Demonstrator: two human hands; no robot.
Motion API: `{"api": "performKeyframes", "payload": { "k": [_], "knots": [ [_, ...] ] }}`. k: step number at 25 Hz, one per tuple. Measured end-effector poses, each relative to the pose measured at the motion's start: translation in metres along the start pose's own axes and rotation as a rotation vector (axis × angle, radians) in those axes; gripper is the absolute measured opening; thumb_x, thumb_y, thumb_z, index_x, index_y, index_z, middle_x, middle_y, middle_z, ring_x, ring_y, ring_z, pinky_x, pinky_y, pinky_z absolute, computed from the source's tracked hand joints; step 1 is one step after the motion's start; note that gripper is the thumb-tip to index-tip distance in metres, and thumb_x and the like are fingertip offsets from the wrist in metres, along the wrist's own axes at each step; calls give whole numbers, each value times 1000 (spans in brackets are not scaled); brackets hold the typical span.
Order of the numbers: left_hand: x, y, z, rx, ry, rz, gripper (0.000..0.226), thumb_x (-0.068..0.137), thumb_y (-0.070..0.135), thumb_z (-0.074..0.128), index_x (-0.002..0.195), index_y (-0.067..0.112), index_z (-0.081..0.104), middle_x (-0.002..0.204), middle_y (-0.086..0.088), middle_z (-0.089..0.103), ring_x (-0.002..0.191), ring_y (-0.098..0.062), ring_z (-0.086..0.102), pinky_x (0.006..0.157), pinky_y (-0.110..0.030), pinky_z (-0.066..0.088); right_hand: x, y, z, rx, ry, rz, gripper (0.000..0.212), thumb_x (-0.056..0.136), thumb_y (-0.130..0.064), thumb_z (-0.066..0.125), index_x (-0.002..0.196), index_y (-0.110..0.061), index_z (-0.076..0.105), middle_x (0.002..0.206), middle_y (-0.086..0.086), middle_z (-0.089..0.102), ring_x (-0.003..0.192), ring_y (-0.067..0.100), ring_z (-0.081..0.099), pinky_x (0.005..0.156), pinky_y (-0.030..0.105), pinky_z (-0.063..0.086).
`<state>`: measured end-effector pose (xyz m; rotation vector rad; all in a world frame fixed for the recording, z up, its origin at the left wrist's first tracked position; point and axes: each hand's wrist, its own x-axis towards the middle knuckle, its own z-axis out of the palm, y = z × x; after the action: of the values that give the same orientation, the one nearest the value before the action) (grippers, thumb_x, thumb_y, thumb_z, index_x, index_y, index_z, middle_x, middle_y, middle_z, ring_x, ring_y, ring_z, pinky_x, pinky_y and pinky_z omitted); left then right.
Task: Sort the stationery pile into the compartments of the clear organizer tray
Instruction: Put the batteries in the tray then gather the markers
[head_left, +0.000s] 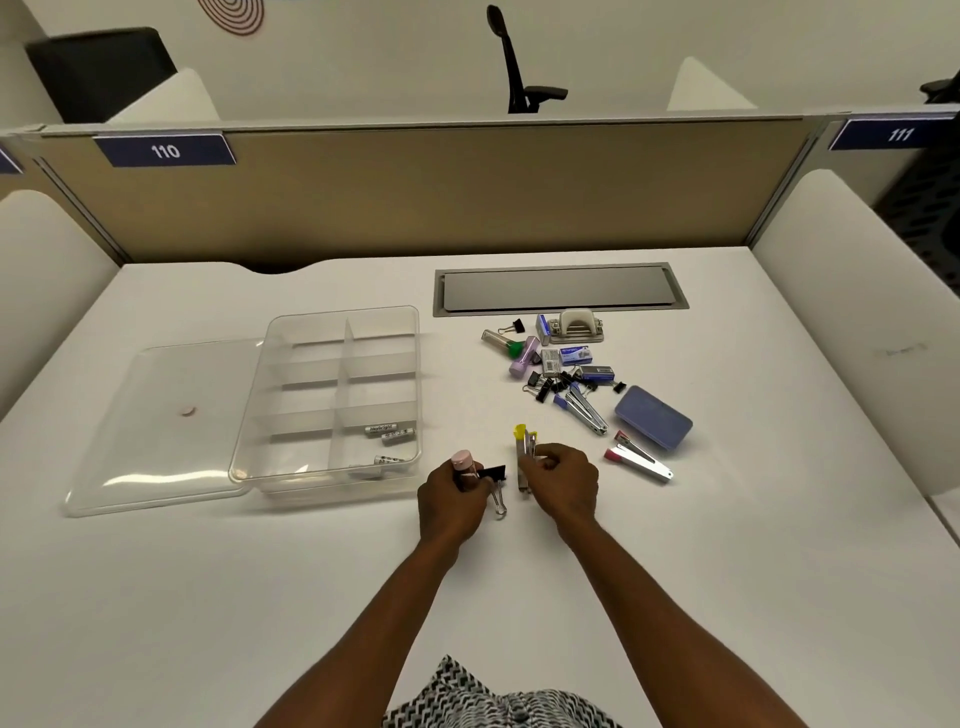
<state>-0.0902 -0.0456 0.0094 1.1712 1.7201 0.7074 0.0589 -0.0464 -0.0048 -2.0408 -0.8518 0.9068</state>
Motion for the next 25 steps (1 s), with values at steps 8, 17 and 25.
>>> {"api": "performKeyframes", "payload": {
  "k": [8, 17, 25],
  "knots": [
    [-1, 1, -6, 25, 12, 10, 20, 77, 28, 73, 96, 23, 67, 90, 3, 71, 86, -18, 66, 80, -34, 55, -13, -22, -11, 883, -404, 249, 22, 92, -6, 52, 109, -4, 65, 90, 12, 70, 87, 33, 70, 75, 40, 54],
    [2, -10, -4, 412, 19, 218, 53, 79, 38, 68, 128, 23, 52, 117, 1, 61, 111, -23, 56, 88, -36, 50, -2, -4, -30, 315, -13, 61, 14, 84, -22, 73, 83, -18, 60, 69, -1, 54, 61, 17, 47, 60, 28, 39],
    [-8, -2, 18, 385, 129, 554, 58, 74, 31, 72, 127, 16, 56, 121, -2, 52, 121, -20, 39, 94, -36, 45, 17, 18, -71, 231, -21, 79, 26, 86, -17, 69, 112, -15, 64, 92, 8, 70, 75, 23, 65, 64, 36, 53]
  ]
}}
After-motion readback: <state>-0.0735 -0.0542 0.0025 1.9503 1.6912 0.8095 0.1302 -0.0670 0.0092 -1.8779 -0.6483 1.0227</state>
